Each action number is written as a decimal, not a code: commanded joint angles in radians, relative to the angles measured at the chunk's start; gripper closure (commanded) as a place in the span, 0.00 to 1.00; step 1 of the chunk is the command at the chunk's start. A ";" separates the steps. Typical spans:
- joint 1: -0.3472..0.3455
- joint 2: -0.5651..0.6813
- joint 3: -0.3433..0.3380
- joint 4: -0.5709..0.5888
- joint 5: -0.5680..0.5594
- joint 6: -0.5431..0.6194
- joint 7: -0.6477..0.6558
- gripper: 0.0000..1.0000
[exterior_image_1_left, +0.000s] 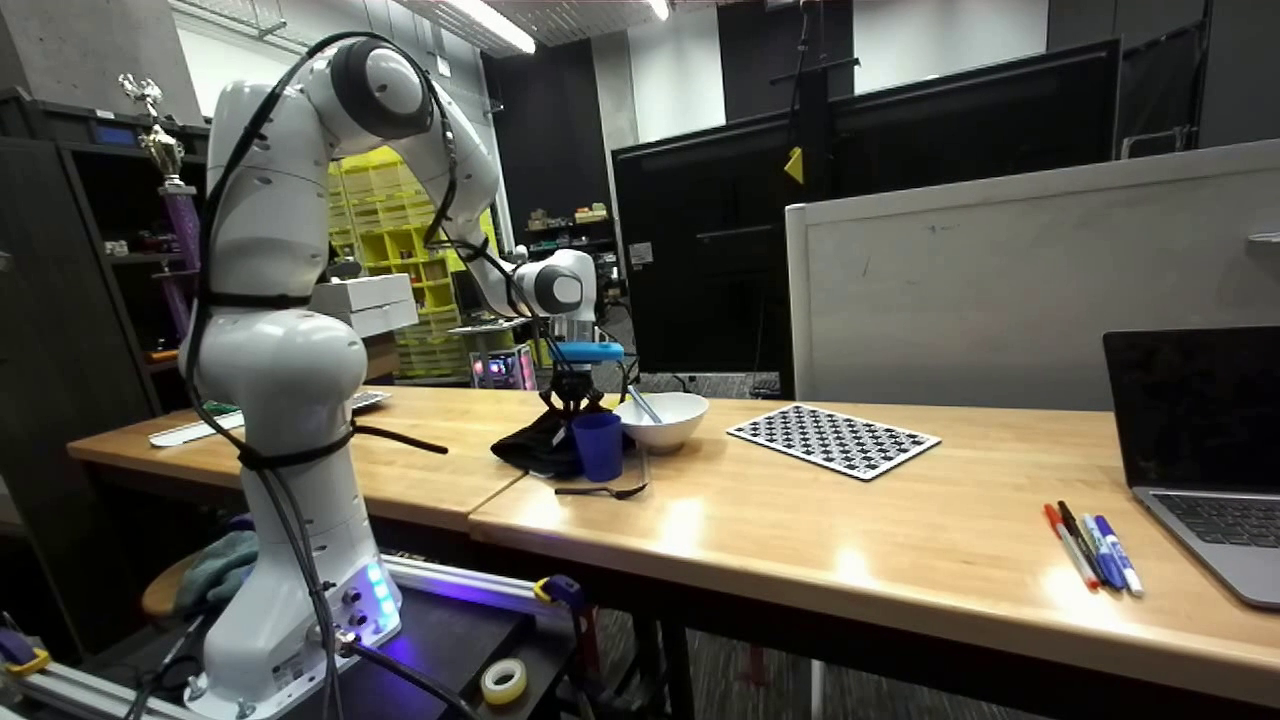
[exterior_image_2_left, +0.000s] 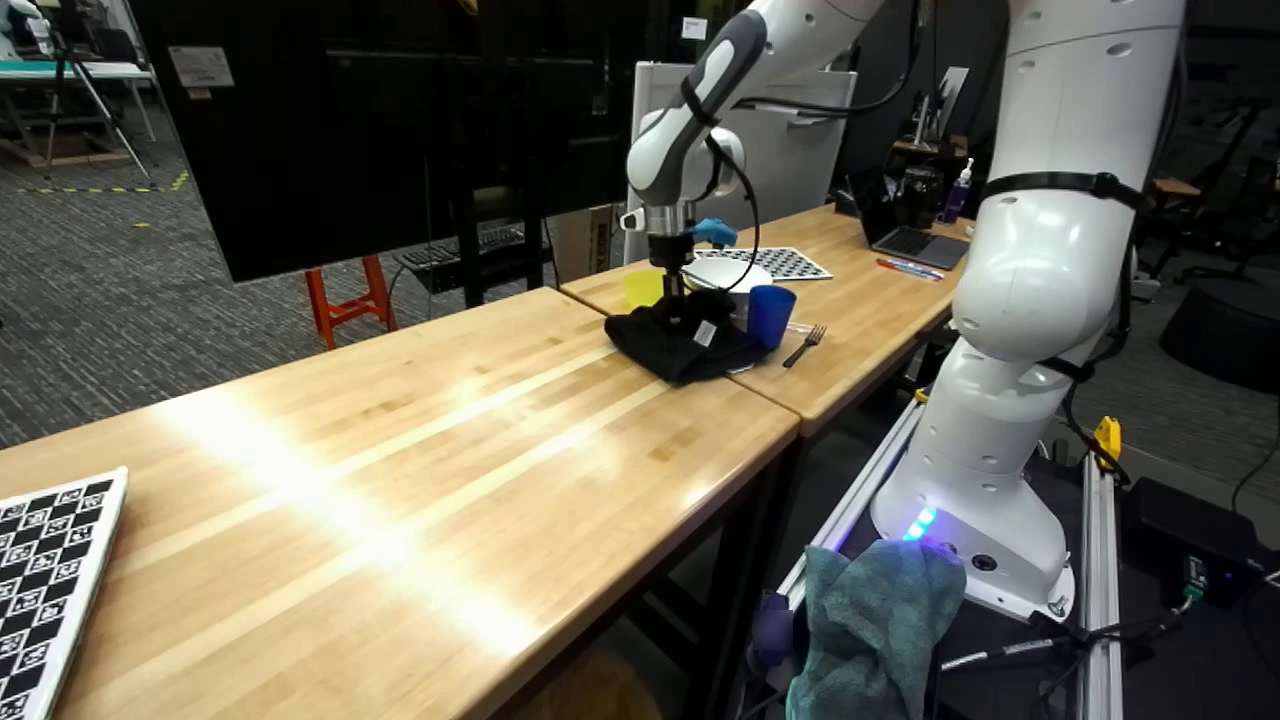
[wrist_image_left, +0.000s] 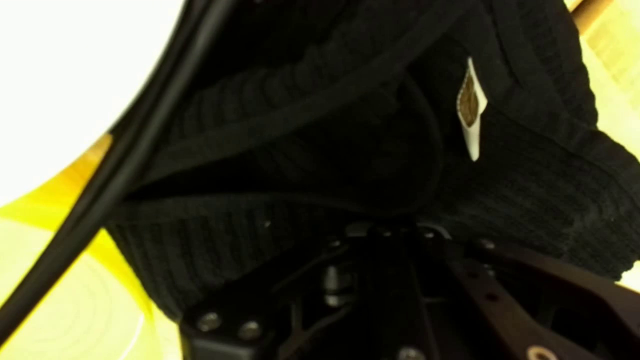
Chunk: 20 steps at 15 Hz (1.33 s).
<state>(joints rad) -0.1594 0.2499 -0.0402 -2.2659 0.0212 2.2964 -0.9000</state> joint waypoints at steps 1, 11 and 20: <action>-0.023 -0.005 -0.035 -0.046 -0.054 0.023 -0.012 1.00; -0.061 -0.016 -0.087 -0.072 -0.105 0.033 -0.013 1.00; -0.065 -0.021 -0.097 -0.071 -0.120 0.030 -0.008 1.00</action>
<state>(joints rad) -0.2110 0.2293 -0.1266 -2.2989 -0.0634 2.2963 -0.9001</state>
